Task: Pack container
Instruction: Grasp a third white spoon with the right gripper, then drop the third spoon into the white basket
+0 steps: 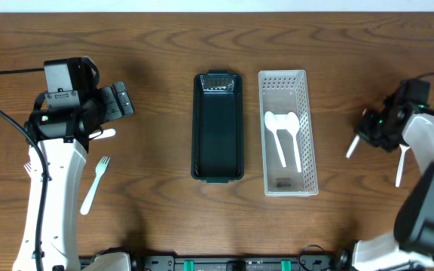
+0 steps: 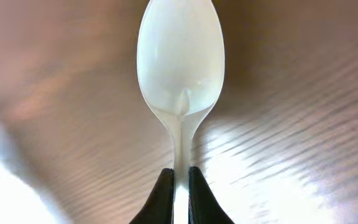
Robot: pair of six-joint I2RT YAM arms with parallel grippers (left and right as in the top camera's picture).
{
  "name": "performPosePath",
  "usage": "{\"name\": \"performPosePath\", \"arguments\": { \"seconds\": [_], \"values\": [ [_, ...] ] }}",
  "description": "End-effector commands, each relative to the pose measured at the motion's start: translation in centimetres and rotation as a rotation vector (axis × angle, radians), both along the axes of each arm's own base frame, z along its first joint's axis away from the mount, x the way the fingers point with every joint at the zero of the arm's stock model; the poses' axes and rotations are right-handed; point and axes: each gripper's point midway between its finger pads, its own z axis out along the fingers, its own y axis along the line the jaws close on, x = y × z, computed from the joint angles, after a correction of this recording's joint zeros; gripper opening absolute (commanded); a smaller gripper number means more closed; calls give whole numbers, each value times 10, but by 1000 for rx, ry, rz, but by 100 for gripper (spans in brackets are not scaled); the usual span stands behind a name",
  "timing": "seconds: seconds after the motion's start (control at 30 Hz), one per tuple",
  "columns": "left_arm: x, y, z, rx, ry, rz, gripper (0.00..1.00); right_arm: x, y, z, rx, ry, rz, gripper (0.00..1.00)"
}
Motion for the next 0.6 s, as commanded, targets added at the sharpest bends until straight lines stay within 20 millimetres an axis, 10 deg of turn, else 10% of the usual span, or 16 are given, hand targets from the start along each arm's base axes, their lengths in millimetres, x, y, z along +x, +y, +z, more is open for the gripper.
{"name": "performPosePath", "arguments": {
  "seconds": [0.0,0.2,0.4,0.57],
  "values": [
    [3,1,7,4,-17,-5,98,28,42,100,8,-286,153,1],
    [3,1,7,4,-17,-5,98,22,105,152,-115,-432,338,1],
    [3,1,7,4,-17,-5,98,7,173,92,-60,-273,496,1],
    [3,1,7,4,-17,-5,98,10,179,40,-119,-140,471,8]
  ]
}}
